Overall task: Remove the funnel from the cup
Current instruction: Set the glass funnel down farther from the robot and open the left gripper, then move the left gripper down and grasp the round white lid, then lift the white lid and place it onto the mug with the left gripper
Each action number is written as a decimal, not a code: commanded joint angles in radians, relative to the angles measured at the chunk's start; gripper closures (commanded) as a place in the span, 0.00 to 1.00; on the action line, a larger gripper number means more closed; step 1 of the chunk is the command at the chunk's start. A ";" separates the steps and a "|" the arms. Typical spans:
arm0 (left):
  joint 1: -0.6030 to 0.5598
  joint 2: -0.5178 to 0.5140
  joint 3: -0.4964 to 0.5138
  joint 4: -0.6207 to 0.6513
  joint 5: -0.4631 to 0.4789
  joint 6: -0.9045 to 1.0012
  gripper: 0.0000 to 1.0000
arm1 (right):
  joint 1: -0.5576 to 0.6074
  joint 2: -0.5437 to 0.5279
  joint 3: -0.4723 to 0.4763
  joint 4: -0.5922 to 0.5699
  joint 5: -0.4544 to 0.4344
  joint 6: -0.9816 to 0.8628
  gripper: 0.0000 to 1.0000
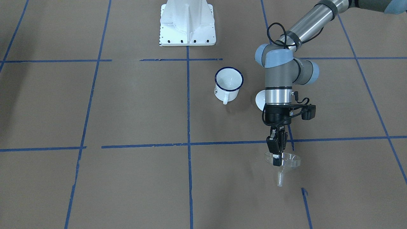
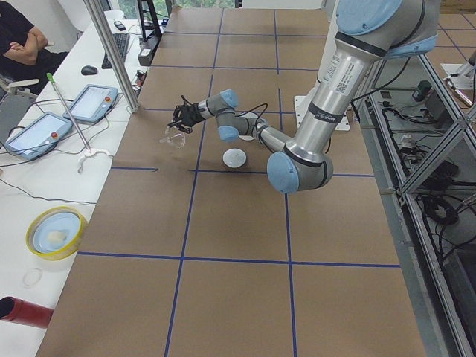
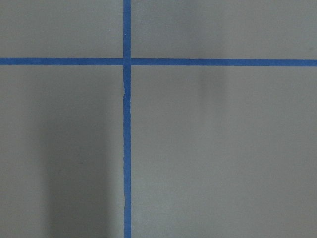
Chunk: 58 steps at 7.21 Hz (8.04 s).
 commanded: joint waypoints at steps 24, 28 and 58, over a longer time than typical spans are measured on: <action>-0.066 0.252 -0.432 0.648 -0.857 0.930 0.00 | 0.000 0.000 0.000 0.000 0.000 0.000 0.00; -0.049 0.252 -0.438 0.650 -0.860 0.929 0.00 | 0.000 0.000 0.000 0.000 0.000 0.000 0.00; 0.083 -0.101 -0.587 1.142 -0.904 0.657 1.00 | 0.000 0.000 0.000 0.000 0.000 0.000 0.00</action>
